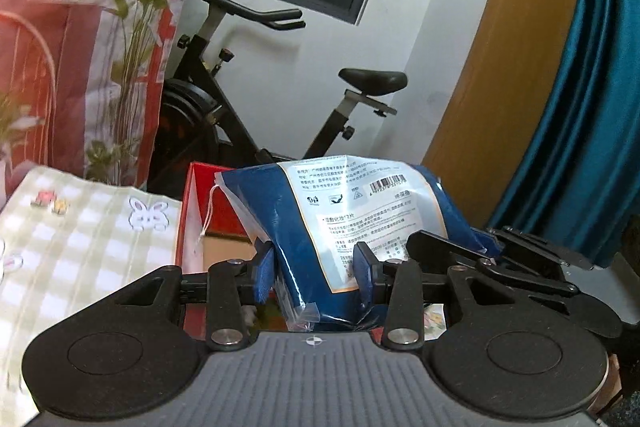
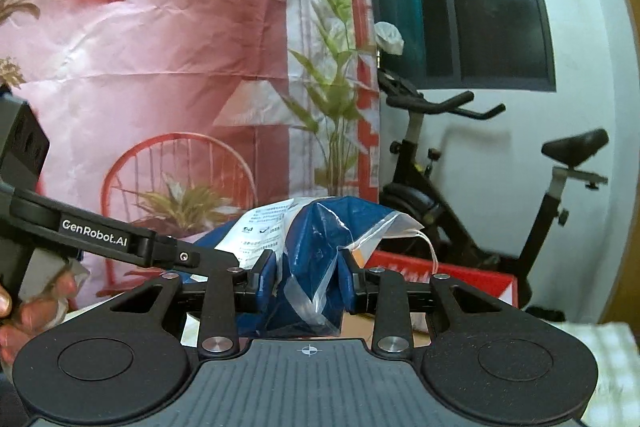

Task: Organize soft objects
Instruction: 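Lift the blue bag with both grippers and carry it over the box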

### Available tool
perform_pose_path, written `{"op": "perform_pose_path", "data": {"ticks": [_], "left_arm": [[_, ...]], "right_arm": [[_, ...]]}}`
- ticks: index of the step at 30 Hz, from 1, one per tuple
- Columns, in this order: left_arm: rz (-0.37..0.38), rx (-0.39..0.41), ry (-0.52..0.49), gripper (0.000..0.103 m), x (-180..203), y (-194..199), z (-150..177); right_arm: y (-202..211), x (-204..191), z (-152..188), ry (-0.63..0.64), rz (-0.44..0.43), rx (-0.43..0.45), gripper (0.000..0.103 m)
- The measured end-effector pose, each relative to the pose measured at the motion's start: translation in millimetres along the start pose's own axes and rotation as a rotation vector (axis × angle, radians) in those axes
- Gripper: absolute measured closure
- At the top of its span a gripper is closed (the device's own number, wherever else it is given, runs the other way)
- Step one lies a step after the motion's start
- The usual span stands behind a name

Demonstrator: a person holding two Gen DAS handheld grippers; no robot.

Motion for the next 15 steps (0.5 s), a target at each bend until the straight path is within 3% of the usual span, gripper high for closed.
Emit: {"op": "perform_pose_path", "data": {"ticks": [7,15], "left_arm": [[-0.033,-0.033,0.041,0.060,-14.5,-44.6,-27.6],[-0.103,-0.118,0.033,0.053,-28.9,-100.9,-20.3]], "right_arm": [[-50.6,36.0,-8.6,-0.030,0.015,-0.031,0.073],[-104.0,65.0,28.1,-0.097,0.046,-0.146,0.073]]}}
Point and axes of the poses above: each gripper's, at about its wrist camera, not at the fingertips, and y roughly against the way its jaws point, x to its right, z to its underside, the point moved 6 cm from there along -y, roughly the way its jaws point, and after that the axes turned 1 degree about -x, right-handed, at the moved point
